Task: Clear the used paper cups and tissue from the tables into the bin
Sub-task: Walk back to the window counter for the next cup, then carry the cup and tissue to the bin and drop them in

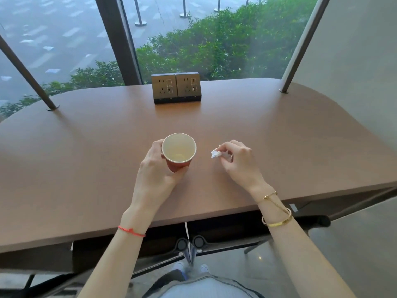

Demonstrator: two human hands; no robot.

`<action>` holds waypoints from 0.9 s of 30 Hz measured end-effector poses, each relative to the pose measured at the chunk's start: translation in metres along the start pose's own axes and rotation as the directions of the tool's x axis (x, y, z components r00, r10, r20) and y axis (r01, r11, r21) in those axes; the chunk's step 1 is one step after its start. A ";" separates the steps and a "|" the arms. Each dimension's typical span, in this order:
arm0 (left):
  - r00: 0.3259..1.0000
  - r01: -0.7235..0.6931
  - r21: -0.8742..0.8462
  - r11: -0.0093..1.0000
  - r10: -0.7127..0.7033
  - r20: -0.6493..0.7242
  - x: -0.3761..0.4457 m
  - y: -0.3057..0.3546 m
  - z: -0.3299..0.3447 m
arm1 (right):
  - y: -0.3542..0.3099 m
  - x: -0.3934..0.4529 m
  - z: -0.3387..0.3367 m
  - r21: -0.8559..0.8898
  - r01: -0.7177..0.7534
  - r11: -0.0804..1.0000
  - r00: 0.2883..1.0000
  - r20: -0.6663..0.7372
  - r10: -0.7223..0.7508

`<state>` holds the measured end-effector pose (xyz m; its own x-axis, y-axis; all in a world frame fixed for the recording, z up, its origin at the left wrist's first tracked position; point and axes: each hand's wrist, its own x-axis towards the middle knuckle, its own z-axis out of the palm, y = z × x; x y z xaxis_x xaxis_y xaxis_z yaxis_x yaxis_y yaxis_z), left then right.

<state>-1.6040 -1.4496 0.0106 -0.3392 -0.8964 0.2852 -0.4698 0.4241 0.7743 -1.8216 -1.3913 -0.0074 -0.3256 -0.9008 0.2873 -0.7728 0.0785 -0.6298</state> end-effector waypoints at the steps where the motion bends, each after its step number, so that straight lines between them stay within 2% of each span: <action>1: 1.000 -0.008 -0.004 1.000 0.008 0.008 -0.005 0.001 0.000 | 0.000 -0.009 -0.005 -0.006 -0.004 1.000 1.000 -0.013 0.004; 9: 0.983 -0.111 -0.068 0.992 0.119 0.138 -0.044 0.014 0.008 | -0.011 -0.104 -0.038 -0.087 -0.117 0.989 0.987 -0.117 0.106; 14: 0.922 -0.221 -0.170 0.960 0.263 0.285 -0.070 0.017 0.004 | -0.028 -0.173 -0.038 -0.144 -0.278 0.950 0.941 -0.242 0.238; 19: 0.783 -0.324 -0.252 0.912 0.408 0.470 -0.098 0.009 -0.015 | -0.065 -0.250 -0.020 -0.137 -0.458 0.879 0.846 -0.371 0.383; 27: 0.514 -0.425 -0.356 0.832 0.546 0.661 -0.155 -0.007 -0.033 | -0.148 -0.371 0.025 -0.042 -0.719 0.694 0.587 -0.572 0.574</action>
<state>-1.5209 -1.3178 -0.0200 -0.9700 -0.1445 0.1956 0.0437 0.6878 0.7246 -1.5725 -1.0793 -0.0393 -0.9457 -0.2394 0.2198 -0.3248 0.7199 -0.6134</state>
